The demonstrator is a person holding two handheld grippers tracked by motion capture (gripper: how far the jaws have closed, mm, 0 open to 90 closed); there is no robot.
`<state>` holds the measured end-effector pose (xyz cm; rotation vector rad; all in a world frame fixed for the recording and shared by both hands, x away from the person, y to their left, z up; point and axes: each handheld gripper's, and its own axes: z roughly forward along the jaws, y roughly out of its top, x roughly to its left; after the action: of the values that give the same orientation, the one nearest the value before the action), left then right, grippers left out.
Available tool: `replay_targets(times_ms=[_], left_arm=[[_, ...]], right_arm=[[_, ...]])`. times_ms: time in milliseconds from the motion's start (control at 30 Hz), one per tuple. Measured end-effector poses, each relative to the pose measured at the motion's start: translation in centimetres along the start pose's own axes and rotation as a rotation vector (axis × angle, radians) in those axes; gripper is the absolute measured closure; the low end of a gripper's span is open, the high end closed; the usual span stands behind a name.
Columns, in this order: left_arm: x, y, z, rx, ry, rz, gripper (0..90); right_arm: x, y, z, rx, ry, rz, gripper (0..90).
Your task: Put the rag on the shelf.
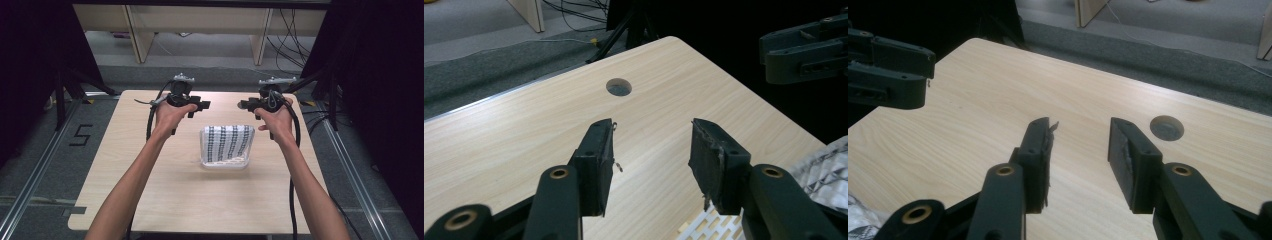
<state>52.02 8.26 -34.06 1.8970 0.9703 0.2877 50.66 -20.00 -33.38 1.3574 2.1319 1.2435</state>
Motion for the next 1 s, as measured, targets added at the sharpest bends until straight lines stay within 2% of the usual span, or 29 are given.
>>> replay_targets(times_ms=[33,100,167,200,233,267,300,333,400,433,467,500,533,567,633,700,733,767,867,1000], left_arm=[[0.0,0.0,-0.1,-0.005,0.002,-0.005,51.2],[-0.1,-0.1,-0.2,-0.014,-0.006,-0.019,50.6],[-0.1,-0.2,-0.5,0.0,-0.011,-0.009,48.9],[-0.1,-0.2,-0.6,-0.001,-0.012,-0.015,47.9],[-0.2,-0.2,-0.7,-0.006,-0.024,-0.025,47.0],[-0.2,-0.3,-1.0,-0.006,-0.021,-0.019,46.3],[-0.2,-0.3,-1.1,-0.007,-0.022,-0.023,45.0],[-0.3,-0.4,-1.2,-0.013,-0.027,-0.035,44.1],[-0.3,-0.4,-1.5,-0.003,-0.025,-0.025,40.6],[-0.4,-0.4,-1.6,-0.007,-0.021,-0.03,39.0],[-0.4,-0.5,-1.7,-0.004,-0.024,-0.031,37.1],[-0.4,-0.5,-1.9,0.011,-0.026,-0.018,36.1],[-0.4,-0.6,-2.0,0.012,-0.028,-0.013,34.5],[-0.5,-0.7,-2.0,0.006,-0.034,-0.024,33.2],[-0.6,-1.0,-2.1,0.012,-0.045,-0.033,30.6],[-0.6,-1.1,-2.2,0.032,-0.032,-0.02,25.3],[-0.6,-1.2,-2.3,0.037,-0.026,-0.015,24.4],[-0.6,-1.3,-2.3,0.039,-0.02,-0.012,24.3],[-0.5,-1.6,-2.6,0.028,-0.011,-0.034,21.3],[-0.2,-1.6,-3.1,0.031,-0.008,-0.028,19.5]], right_arm=[[-0.2,0.0,-0.1,0.001,0.006,-0.015,60.1],[-0.1,0.1,-0.2,-0.003,0.01,-0.017,58.9],[-0.1,0.1,-0.4,-0.006,0.014,-0.027,57.7],[0.1,0.1,-0.6,-0.002,0.014,-0.015,56.8],[0.1,0.1,-0.7,-0.007,0.018,-0.024,55.7],[0.0,0.1,-0.7,-0.007,0.021,-0.03,55.5],[0.3,0.1,-0.9,0.0,0.016,-0.013,55.0],[0.1,0.1,-1.0,-0.004,0.022,-0.031,54.5],[0.1,0.1,-1.2,-0.004,0.012,-0.058,52.6],[0.1,0.1,-1.2,-0.004,0.021,-0.057,51.6],[0.1,0.1,-1.4,-0.004,0.007,-0.064,50.3],[0.3,0.0,-1.4,-0.009,0.014,-0.048,50.0],[0.4,0.0,-1.5,-0.015,0.014,-0.054,49.6],[0.5,0.0,-1.7,-0.011,0.015,-0.071,48.9],[0.7,-0.1,-1.7,-0.007,0.025,-0.075,47.1],[0.9,-0.2,-1.8,-0.003,0.028,-0.082,45.1],[0.8,-0.2,-1.8,-0.012,0.036,-0.096,44.1],[0.9,-0.2,-1.9,-0.016,0.038,-0.089,43.2],[1.0,-0.2,-2.1,-0.018,0.043,-0.089,40.4],[1.1,-0.1,-2.4,-0.016,0.043,-0.082,35.4]])
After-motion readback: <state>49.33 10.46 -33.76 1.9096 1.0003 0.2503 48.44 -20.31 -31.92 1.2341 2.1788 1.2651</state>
